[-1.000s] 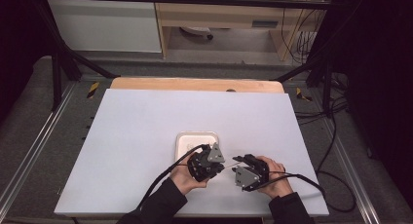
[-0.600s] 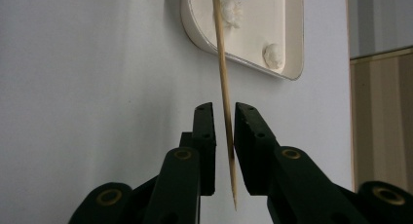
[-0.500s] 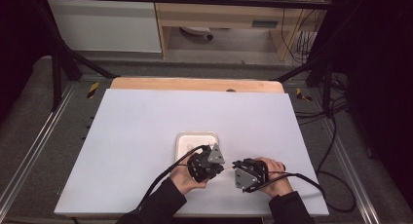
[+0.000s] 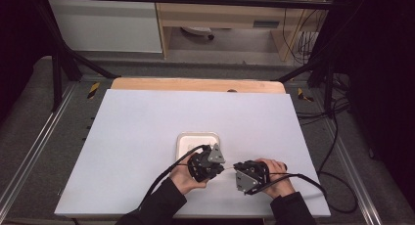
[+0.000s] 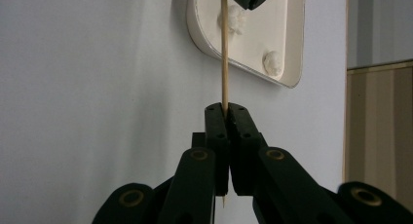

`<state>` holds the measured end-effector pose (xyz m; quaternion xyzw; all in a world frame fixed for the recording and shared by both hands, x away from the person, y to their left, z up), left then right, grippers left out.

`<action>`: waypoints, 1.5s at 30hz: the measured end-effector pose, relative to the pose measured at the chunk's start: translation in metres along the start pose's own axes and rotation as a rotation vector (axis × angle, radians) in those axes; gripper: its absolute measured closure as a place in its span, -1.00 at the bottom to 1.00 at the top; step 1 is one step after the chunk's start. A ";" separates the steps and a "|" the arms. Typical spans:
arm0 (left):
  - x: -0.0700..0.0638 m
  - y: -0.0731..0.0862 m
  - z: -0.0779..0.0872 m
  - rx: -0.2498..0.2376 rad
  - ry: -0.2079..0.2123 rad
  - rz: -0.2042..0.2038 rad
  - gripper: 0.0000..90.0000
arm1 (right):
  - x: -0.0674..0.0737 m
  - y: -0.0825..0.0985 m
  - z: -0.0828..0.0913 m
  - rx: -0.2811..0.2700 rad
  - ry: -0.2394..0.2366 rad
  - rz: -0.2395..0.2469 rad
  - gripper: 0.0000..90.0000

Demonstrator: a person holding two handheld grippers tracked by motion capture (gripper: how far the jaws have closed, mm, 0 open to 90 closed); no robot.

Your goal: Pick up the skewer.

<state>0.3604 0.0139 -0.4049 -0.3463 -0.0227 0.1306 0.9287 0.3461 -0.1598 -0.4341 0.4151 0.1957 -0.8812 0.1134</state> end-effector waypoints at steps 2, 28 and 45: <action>0.000 0.000 0.000 0.000 -0.002 0.000 0.97 | -0.001 0.000 0.000 -0.002 0.000 0.006 0.97; 0.007 0.002 -0.003 0.239 0.017 0.025 0.91 | 0.000 -0.005 -0.001 0.054 -0.002 0.073 0.98; 0.001 0.005 -0.005 0.254 -0.010 -0.020 0.98 | 0.000 -0.007 0.000 0.050 0.000 0.073 0.96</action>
Point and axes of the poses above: each handheld gripper's, and its own axes: z roughly backward along the jaws, y roughly out of its underside, x roughly to its left, the point moved 2 cm from there along -z, roughly forward along the jaws, and after that the axes turned 8 degrees about y, right-handed, at the moved point
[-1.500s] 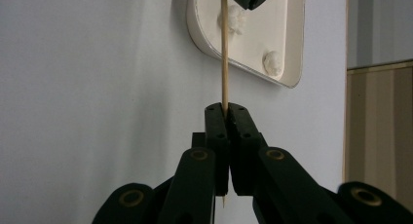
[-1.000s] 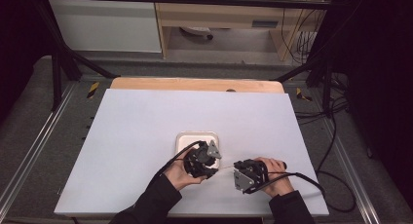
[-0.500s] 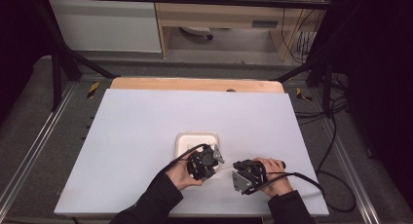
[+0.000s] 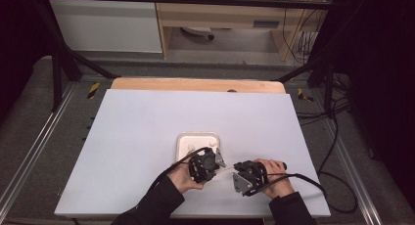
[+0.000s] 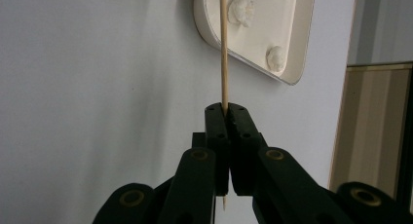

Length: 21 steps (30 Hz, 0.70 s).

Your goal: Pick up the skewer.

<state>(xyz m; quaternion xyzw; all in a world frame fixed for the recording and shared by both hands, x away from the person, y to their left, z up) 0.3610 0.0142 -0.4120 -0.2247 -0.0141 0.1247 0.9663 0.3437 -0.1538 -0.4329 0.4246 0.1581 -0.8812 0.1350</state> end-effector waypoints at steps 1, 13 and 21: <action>0.000 0.000 0.000 -0.004 0.004 0.000 0.98 | 0.000 0.000 0.000 0.000 0.000 0.000 0.96; 0.009 0.021 0.010 -0.038 -0.040 0.042 0.98 | -0.007 0.021 0.004 0.023 -0.004 -0.488 -0.17; 0.014 0.047 0.023 -0.113 -0.068 0.092 0.98 | -0.005 0.038 0.002 0.063 -0.045 -0.784 -0.58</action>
Point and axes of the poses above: each handheld gripper's, and its own axes: z roughly backward along the jaws, y roughly out of its underside, x roughly to its left, the point moved 2 cm from there along -z, roughly forward along the jaws, and after that the axes turned 8 degrees about y, right-handed, at the moved point
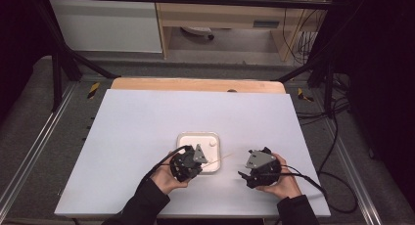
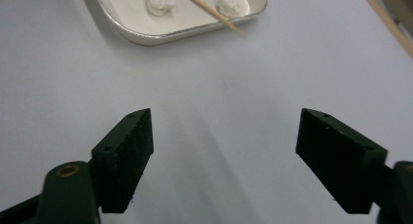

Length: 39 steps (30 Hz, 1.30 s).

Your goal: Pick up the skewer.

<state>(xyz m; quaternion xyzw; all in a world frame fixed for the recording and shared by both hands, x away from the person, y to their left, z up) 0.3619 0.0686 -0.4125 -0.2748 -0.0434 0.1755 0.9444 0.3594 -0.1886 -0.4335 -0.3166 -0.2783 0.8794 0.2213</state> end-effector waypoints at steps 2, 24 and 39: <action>0.002 0.007 0.004 -0.028 -0.009 0.020 0.98 | -0.002 0.003 0.000 0.010 -0.006 -0.059 -0.65; 0.012 0.085 0.045 -0.313 -0.135 0.209 0.98 | -0.004 -0.012 -0.003 -0.060 -0.120 -0.380 -0.98; 0.013 0.108 0.050 -0.385 -0.147 0.244 0.98 | 0.005 -0.045 -0.026 -0.094 -0.149 -0.454 -0.98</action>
Point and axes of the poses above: each handheld gripper's, and its own axes: z roughly backward along the jaws, y roughly out of its underside, x roughly to its left, the point moved 2 cm from there along -z, roughly forward along the jaws, and after that the axes turned 8 degrees about y, right-handed, at the moved point
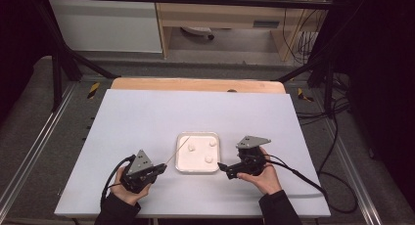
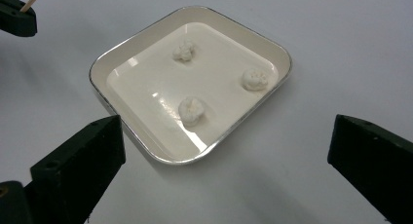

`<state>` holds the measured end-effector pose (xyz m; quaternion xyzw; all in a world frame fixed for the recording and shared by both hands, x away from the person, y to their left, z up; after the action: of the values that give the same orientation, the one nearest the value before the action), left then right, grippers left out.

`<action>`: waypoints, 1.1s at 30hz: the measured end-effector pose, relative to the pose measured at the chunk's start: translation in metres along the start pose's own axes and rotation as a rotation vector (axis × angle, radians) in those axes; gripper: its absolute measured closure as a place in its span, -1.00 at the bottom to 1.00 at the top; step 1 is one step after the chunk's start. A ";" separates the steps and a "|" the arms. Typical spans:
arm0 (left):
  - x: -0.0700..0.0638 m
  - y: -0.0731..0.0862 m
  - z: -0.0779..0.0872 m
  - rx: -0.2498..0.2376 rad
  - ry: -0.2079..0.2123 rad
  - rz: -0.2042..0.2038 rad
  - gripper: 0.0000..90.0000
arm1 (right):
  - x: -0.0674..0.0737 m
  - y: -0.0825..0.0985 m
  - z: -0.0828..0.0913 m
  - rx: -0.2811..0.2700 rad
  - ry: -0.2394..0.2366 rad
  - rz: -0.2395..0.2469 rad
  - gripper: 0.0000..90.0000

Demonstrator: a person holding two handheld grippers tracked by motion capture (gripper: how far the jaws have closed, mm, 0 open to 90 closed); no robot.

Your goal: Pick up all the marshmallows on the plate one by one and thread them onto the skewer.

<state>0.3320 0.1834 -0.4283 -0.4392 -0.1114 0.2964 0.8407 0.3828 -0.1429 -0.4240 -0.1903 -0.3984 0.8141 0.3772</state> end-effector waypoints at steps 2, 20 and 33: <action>0.001 0.001 0.001 -0.010 -0.006 0.002 0.98 | 0.002 -0.001 -0.006 0.005 -0.003 0.001 -0.98; 0.007 0.007 0.001 -0.036 0.009 0.050 0.97 | 0.021 -0.012 -0.050 0.029 -0.042 0.011 -0.72; 0.004 0.008 -0.002 -0.035 0.013 0.045 0.97 | 0.023 -0.003 -0.065 0.080 -0.059 0.004 0.12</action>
<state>0.3329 0.1873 -0.4362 -0.4582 -0.1009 0.3104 0.8268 0.4095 -0.0914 -0.4615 -0.1518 -0.3760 0.8353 0.3711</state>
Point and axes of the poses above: each handheld gripper's, and its own axes: z roughly backward along the jaws, y roughly out of its underside, x roughly to its left, the point moved 2 cm from there along -z, roughly forward along the jaws, and after that the axes turned 8 degrees about y, right-handed, at the moved point
